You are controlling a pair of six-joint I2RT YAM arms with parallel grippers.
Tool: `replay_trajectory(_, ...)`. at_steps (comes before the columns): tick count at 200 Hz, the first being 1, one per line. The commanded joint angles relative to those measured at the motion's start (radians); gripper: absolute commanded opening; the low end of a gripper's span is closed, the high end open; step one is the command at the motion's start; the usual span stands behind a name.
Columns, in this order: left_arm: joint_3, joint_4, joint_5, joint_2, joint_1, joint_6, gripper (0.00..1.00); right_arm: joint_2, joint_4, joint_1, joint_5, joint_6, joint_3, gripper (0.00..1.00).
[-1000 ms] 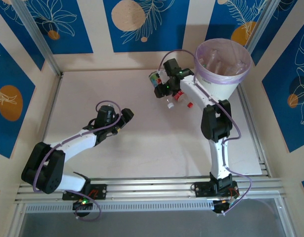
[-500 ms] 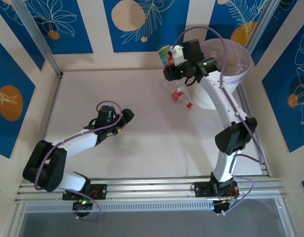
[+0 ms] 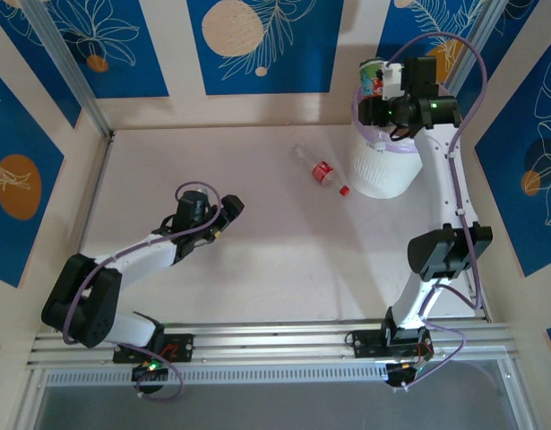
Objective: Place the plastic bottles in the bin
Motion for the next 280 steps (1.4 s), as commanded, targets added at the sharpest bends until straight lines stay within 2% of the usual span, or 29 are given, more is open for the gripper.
replay_trajectory(1, 0.008, 0.032, 0.032, 0.017, 0.014, -0.007, 0.98, -0.016, -0.012, -0.031, -0.044, 0.021, 0.0, 0.0)
replay_trajectory(54, 0.002, 0.0, 0.014, -0.018, 0.014, -0.001, 0.98, 0.009, 0.033, -0.102, -0.051, 0.032, -0.085, 0.0)
replay_trajectory(139, 0.009, -0.049, -0.012, -0.051, 0.014, 0.019, 0.98, 0.077, 0.077, -0.123, -0.013, 0.036, -0.168, 0.0)
replay_trajectory(191, 0.015, -0.03, 0.0, -0.025, 0.014, 0.012, 0.98, 0.129, 0.087, -0.144, 0.011, 0.054, -0.149, 0.0)
replay_trajectory(198, 0.015, -0.028, 0.003, -0.02, 0.014, 0.011, 0.98, 0.141, 0.083, -0.146, 0.011, 0.058, -0.139, 0.06)
replay_trajectory(219, 0.017, -0.026, 0.003, -0.018, 0.015, 0.009, 0.98, 0.161, 0.076, -0.146, -0.002, 0.06, -0.116, 0.34)
replay_trajectory(232, 0.016, -0.029, 0.002, -0.02, 0.014, 0.009, 0.98, 0.157, 0.081, -0.142, -0.007, 0.06, -0.113, 0.47)
replay_trajectory(250, 0.019, -0.032, 0.002, -0.02, 0.014, 0.01, 0.98, 0.157, 0.075, -0.136, -0.007, 0.056, -0.094, 0.55)
replay_trajectory(280, 0.027, -0.032, 0.005, -0.014, 0.015, 0.012, 0.98, 0.156, 0.048, -0.128, 0.002, 0.045, -0.042, 0.76)
